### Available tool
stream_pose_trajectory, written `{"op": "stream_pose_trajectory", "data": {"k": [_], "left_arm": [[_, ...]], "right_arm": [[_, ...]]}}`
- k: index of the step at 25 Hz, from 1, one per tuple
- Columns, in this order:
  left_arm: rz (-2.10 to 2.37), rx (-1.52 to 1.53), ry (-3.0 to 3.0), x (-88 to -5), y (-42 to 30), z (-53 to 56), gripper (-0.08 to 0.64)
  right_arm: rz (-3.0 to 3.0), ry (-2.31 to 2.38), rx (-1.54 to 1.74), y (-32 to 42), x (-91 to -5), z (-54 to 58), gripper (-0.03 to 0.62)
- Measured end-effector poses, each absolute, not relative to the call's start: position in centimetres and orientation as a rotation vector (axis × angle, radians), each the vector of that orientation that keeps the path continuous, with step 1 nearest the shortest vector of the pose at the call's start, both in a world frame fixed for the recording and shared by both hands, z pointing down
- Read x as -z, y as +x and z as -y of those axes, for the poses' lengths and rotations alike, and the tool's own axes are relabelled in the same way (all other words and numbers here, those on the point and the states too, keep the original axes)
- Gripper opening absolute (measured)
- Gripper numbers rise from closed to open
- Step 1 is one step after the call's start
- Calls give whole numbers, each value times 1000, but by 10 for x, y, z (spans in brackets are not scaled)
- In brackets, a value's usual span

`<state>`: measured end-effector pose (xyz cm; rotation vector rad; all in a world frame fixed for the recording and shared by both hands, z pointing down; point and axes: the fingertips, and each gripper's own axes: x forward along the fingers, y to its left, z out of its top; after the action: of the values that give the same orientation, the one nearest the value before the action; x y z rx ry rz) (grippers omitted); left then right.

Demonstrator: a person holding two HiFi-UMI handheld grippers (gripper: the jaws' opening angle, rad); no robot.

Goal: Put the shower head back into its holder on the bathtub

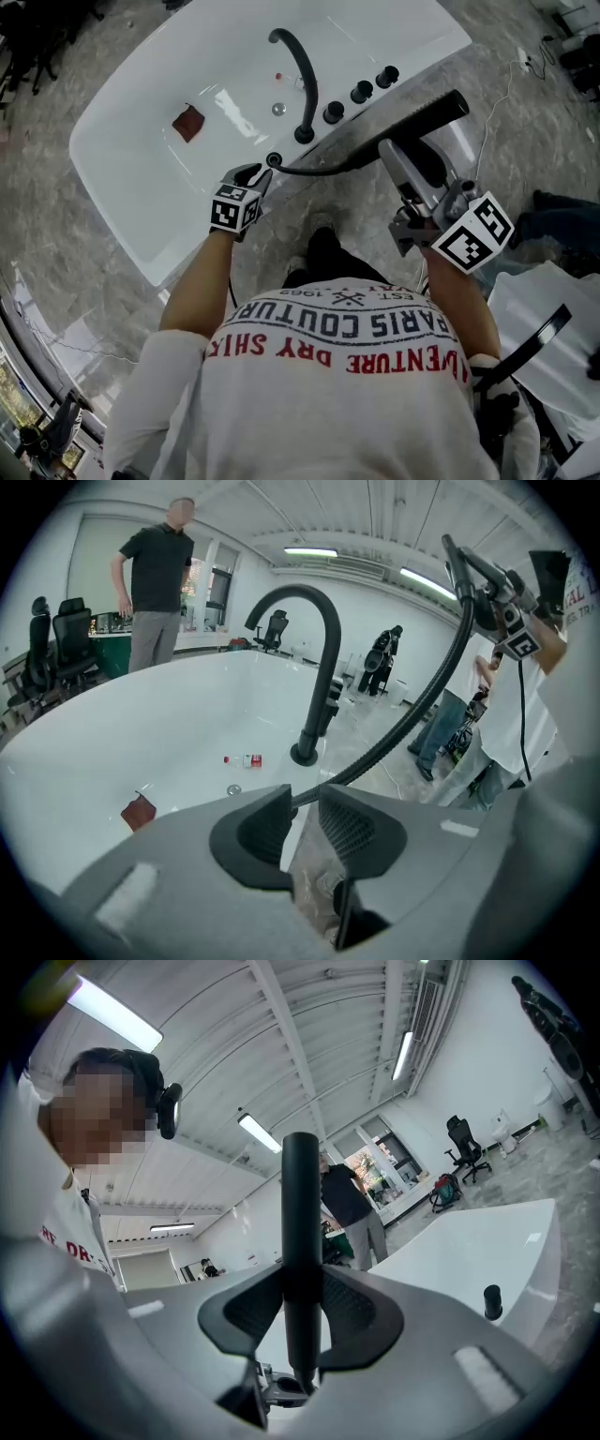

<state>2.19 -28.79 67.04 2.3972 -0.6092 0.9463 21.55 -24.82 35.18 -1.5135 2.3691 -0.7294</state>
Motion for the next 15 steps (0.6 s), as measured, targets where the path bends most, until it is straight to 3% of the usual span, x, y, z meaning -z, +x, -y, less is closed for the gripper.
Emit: {"op": "stream_pose_trajectory", "data": {"k": [3, 15], "left_arm": [[644, -838, 2407, -642, 17, 294, 3], [574, -545, 2589, -506, 11, 279, 2]], "right_arm": [[-2393, -1511, 715, 205, -351, 255, 126], [-2512, -1554, 565, 166, -352, 278, 126]]}}
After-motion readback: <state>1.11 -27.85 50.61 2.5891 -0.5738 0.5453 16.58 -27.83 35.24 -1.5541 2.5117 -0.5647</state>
